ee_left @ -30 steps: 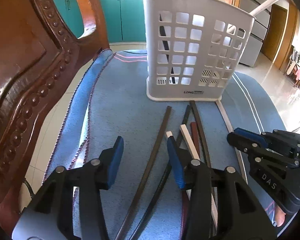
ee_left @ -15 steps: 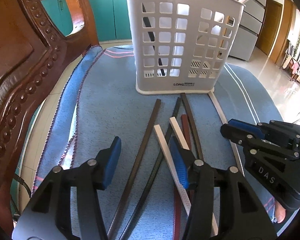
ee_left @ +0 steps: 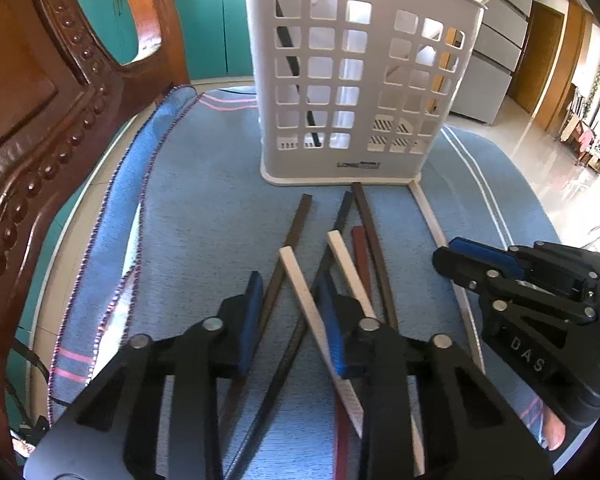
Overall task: Organize utensils
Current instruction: 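Move the left tool to the pile and grasp a light chopstick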
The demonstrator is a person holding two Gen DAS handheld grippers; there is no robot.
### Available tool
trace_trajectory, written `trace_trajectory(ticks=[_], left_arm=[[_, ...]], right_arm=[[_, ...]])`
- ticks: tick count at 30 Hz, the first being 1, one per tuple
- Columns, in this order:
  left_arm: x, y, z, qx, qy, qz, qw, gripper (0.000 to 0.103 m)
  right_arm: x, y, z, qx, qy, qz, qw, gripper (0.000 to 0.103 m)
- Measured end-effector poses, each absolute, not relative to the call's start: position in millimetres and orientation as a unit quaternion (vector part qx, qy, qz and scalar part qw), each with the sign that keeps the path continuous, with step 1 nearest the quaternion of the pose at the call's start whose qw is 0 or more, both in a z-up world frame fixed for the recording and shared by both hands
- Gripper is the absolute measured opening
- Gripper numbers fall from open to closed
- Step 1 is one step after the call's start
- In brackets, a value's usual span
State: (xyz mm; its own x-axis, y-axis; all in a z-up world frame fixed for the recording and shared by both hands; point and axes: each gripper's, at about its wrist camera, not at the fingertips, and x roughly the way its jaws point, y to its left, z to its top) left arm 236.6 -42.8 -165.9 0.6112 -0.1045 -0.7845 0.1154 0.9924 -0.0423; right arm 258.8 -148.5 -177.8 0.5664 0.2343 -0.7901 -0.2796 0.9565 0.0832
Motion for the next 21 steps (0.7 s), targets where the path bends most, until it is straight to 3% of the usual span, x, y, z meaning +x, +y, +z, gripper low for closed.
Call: trace_trajectory(ticks=[5, 21], left_arm=[[237.5, -40.5, -170.1, -0.006, 0.434, -0.064, 0.898, 0.014], [246.5, 16.3, -160.9, -0.094, 0.420, -0.055, 0.901, 0.007]], right_arm=[[258.7, -148.4, -177.7, -0.026, 0.442, 0.145, 0.885, 0.013], [258.3, -148.5, -177.9, -0.025, 0.442, 0.145, 0.885, 0.013]])
